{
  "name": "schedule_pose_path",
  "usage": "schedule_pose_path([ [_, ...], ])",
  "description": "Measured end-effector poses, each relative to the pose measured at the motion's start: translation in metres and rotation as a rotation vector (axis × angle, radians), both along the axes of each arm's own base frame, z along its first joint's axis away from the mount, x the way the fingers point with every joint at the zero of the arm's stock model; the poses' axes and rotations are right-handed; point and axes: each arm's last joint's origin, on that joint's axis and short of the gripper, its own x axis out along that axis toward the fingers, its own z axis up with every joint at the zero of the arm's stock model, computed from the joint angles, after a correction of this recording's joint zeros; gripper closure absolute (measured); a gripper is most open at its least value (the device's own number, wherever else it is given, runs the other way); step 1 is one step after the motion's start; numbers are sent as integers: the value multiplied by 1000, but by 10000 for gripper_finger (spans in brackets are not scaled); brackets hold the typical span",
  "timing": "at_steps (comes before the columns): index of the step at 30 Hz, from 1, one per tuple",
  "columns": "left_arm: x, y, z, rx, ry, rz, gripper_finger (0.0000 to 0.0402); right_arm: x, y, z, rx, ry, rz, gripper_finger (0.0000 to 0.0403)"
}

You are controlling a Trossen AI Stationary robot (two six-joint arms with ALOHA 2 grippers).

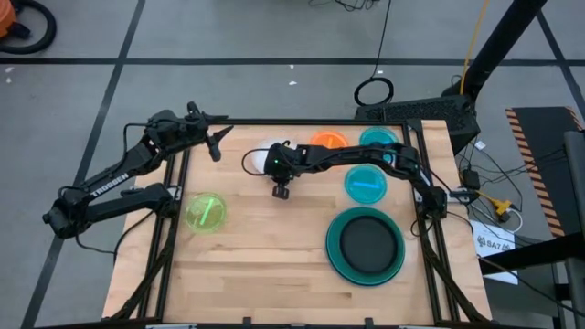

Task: Stack plastic plates
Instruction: Stack the white plate on top of the black plate

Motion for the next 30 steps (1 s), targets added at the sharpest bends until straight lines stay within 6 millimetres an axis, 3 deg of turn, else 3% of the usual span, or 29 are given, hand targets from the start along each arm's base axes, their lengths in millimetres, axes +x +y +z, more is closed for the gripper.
schedule_pose_path([
  [14, 0, 0, -1, -10, 4, 1, 232, -15, 41, 56, 17, -21, 68, 398],
  [19, 0, 0, -1, -21, 5, 1, 231, -25, 66, 83, 91, -49, 130, 399],
  [30, 0, 0, -2, -46, -3, 3, 231, -54, 135, 110, 234, 60, 152, 399],
])
